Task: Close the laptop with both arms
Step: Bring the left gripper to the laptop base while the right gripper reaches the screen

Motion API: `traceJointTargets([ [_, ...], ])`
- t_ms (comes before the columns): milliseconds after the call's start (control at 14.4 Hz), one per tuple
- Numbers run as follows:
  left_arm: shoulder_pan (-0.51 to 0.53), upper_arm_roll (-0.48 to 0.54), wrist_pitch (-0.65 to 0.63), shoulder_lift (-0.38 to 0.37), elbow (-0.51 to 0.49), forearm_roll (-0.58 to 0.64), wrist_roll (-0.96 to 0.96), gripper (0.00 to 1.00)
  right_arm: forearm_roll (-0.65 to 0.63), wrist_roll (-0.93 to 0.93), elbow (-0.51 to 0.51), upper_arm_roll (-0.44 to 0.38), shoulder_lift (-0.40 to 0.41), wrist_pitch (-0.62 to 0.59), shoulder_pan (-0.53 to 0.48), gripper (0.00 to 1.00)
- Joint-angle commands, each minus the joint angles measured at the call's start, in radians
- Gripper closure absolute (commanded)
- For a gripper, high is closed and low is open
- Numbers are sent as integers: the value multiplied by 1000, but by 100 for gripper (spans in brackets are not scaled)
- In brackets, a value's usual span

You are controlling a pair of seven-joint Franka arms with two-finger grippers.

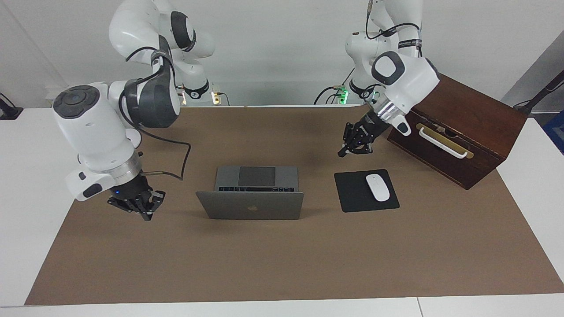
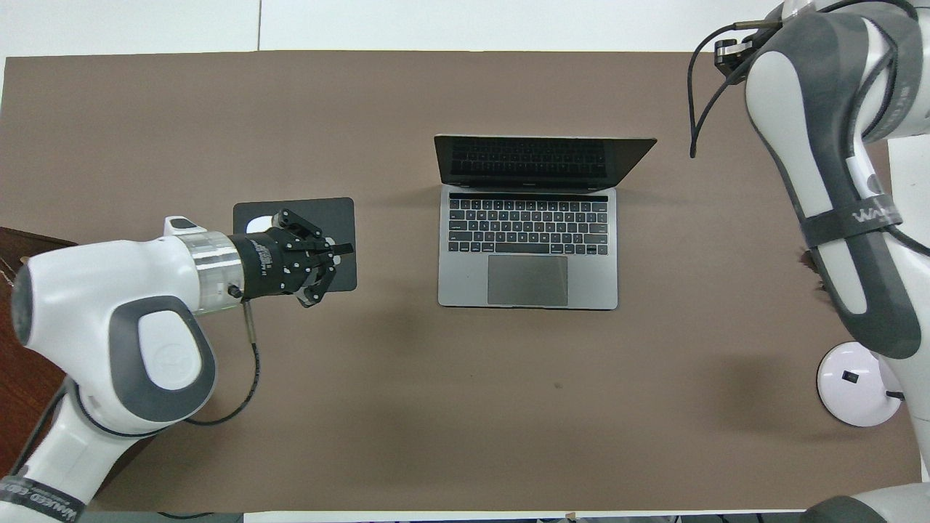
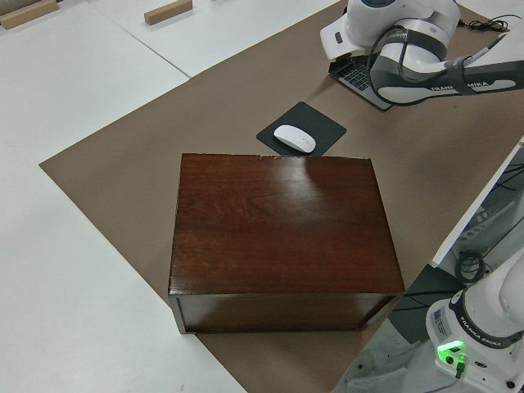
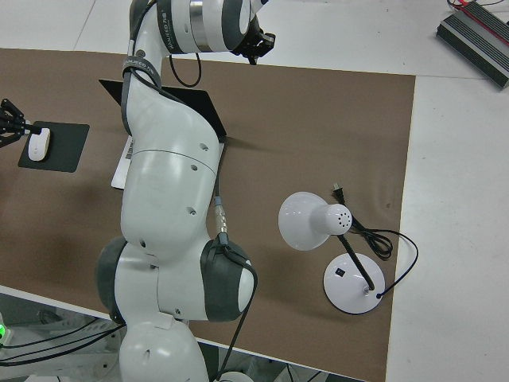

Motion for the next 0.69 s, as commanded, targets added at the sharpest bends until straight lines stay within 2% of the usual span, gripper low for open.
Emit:
traceJointTargets([
  [0, -134, 9, 181, 49, -41, -94, -57, 100, -30, 63, 25, 5, 18, 1, 36, 100],
  [139, -206, 9, 319, 93, -52, -174, -57, 100, -45, 84, 23, 5, 23, 14, 65, 100],
  [277, -245, 9, 393, 144, -42, -269, -56, 100, -62, 96, 21, 7, 28, 28, 85, 100],
  [485, -313, 9, 490, 220, -22, -297, -53, 100, -79, 147, -2, 5, 37, 71, 137, 100],
  [624, -340, 9, 508, 274, 4, -298, -53, 100, -89, 181, -3, 7, 49, 90, 164, 100],
])
